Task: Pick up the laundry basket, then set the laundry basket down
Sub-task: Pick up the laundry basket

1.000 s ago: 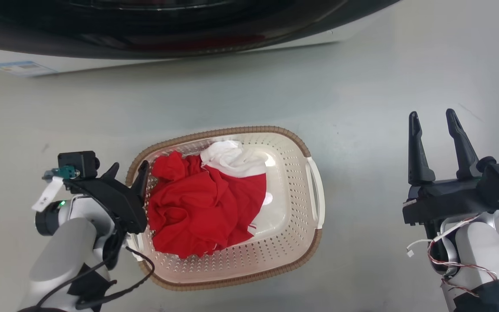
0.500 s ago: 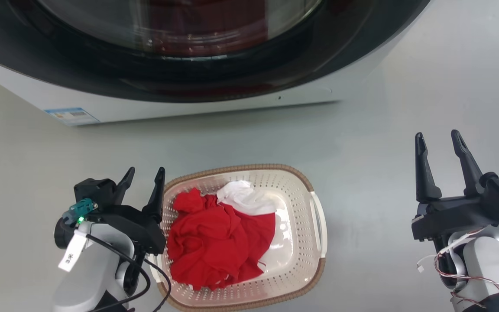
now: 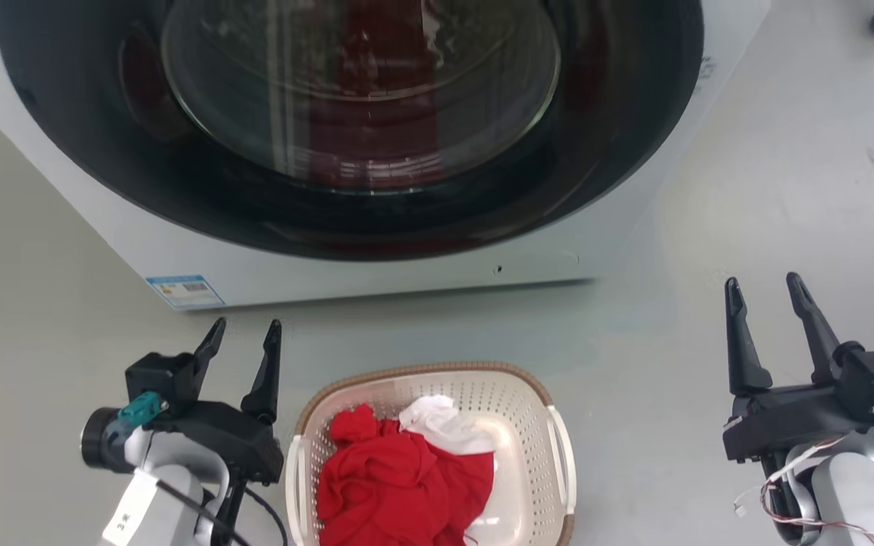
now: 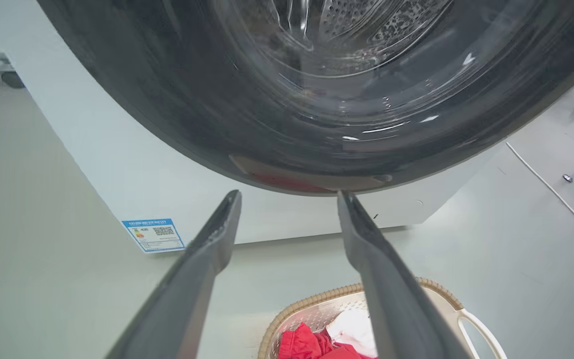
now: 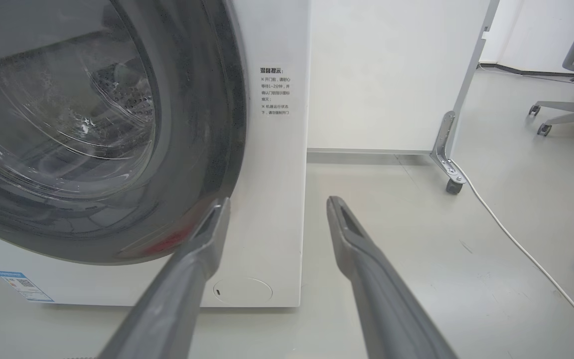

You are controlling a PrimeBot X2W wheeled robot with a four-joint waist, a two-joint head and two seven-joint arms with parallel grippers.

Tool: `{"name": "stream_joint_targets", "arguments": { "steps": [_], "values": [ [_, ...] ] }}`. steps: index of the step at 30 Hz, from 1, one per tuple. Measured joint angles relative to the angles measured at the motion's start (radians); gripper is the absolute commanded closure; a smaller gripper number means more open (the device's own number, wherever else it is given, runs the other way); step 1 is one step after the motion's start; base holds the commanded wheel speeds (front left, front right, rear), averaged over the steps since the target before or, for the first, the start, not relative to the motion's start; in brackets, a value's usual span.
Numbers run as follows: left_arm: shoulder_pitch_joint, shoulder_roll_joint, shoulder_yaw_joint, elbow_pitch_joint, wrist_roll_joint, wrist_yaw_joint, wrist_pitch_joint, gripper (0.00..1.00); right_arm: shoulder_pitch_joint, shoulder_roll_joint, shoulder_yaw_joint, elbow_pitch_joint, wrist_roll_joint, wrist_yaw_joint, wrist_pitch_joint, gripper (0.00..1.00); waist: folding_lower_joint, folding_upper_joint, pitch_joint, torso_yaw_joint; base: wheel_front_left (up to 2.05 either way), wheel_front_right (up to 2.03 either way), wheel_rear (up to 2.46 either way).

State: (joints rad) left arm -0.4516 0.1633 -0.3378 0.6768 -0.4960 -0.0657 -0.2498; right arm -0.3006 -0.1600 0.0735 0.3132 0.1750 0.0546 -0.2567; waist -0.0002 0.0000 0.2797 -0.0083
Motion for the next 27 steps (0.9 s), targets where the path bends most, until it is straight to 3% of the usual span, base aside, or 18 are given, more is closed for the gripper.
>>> {"name": "stream_joint_targets", "arguments": {
  "steps": [17,27],
  "values": [
    [0.307,0.05,0.039,-0.321,0.067,0.088,0.0,0.0,0.199,0.017,0.032,-0.07,-0.007,0.007,0.0,0.0,-0.0001,-0.0001,-0.248,-0.006,0.0,0.0,0.0],
    [0.414,0.069,0.051,-0.458,0.086,0.129,0.0,0.0,0.274,0.03,0.041,-0.113,-0.007,0.007,0.0,0.0,0.0002,-0.0001,-0.307,-0.016,0.0,0.0,0.0]
  ]
}}
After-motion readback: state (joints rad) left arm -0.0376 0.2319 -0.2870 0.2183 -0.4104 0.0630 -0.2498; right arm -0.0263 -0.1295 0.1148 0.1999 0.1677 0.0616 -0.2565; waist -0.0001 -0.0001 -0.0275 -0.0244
